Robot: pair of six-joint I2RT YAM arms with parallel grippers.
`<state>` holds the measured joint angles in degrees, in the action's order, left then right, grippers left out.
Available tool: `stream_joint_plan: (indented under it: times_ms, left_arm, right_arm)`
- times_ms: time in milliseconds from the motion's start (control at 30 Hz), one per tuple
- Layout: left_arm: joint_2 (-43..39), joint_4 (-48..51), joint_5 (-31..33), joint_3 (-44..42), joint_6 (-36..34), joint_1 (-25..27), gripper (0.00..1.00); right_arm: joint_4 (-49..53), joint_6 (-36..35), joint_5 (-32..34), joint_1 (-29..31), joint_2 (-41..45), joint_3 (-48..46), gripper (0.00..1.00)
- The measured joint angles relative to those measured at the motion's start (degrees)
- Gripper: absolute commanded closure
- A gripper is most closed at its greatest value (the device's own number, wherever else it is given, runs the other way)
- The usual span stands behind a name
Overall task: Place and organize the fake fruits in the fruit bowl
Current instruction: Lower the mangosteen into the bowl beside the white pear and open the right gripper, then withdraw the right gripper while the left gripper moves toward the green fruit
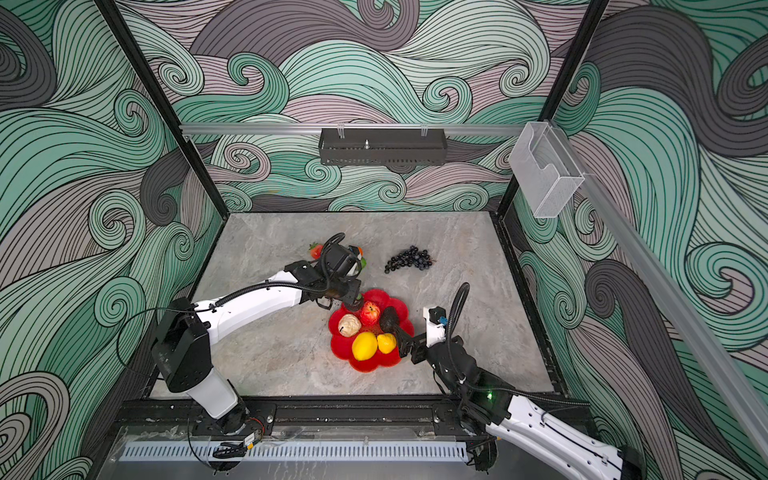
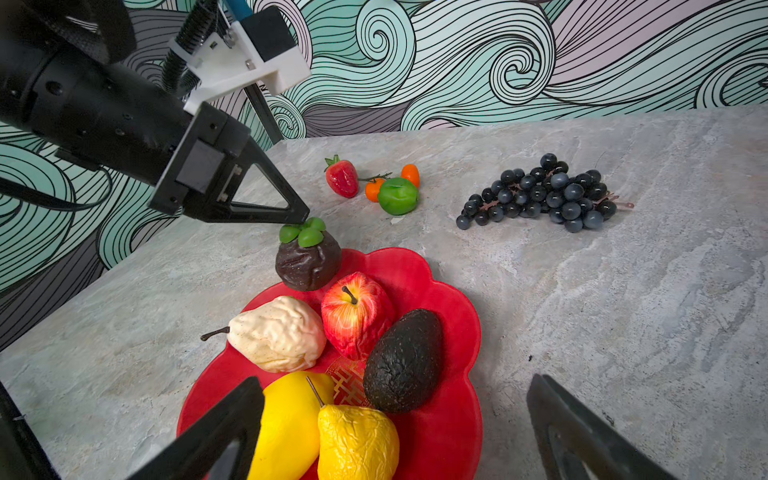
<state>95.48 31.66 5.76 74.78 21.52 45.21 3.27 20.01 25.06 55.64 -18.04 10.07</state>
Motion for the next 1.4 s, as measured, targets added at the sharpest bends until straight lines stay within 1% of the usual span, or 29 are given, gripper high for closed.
stream_joint_plan:
  times_ms: [267, 400, 567, 800, 1033, 1267, 1400]
  left_arm:
    - [0.0, -4.6, 2.8, -4.2, -0.8, 1.1, 0.98]
    - [0.0, -5.8, 4.2, -6.3, -0.9, 1.1, 0.94]
    - [0.0, -7.6, 4.3, -7.6, -1.0, 1.2, 0.90]
    - [0.0, -9.1, 4.6, -8.9, -1.4, 2.0, 0.73]
    - [-1.0, -9.8, 5.4, -9.7, -1.6, 2.4, 0.62]
    - [-3.0, -9.3, 7.2, -9.8, -1.4, 2.6, 0.54]
    - [-4.4, -8.1, 8.8, -9.0, -1.1, 2.6, 0.47]
  right_arm:
    - [-0.1, 0.0, 0.0, -0.3, -1.3, -0.1, 0.01]
    - [-0.4, 0.0, -0.1, -0.3, -1.6, -0.2, 0.01]
    - [-0.5, 0.0, -0.2, -0.4, -2.4, -0.2, 0.01]
    - [-0.6, 0.0, -0.2, -0.6, -2.5, -0.2, 0.01]
    - [-0.5, 0.2, -0.2, -0.6, -2.4, -0.2, 0.01]
    - [-0.2, 0.4, -0.2, -0.7, -1.6, -0.2, 0.01]
    - [3.7, 2.2, 1.6, -0.9, -1.4, 1.2, 0.01]
